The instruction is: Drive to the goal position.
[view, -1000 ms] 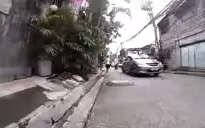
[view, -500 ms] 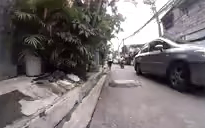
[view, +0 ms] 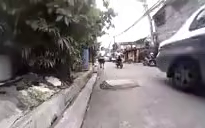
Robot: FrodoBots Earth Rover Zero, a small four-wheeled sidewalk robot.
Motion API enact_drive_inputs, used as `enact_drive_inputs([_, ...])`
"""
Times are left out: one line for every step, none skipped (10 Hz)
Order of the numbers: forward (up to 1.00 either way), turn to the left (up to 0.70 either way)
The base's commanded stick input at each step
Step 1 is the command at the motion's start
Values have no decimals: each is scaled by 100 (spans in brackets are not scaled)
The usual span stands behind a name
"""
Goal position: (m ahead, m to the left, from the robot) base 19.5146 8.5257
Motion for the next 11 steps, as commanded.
enact_drive_inputs([0, -45])
enact_drive_inputs([0, -45])
enact_drive_inputs([0, -45])
enact_drive_inputs([0, -39])
enact_drive_inputs([0, -6])
enact_drive_inputs([0, 0])
enact_drive_inputs([0, 0])
enact_drive_inputs([0, 0])
enact_drive_inputs([0, 0])
enact_drive_inputs([0, 0])
enact_drive_inputs([0, 0])
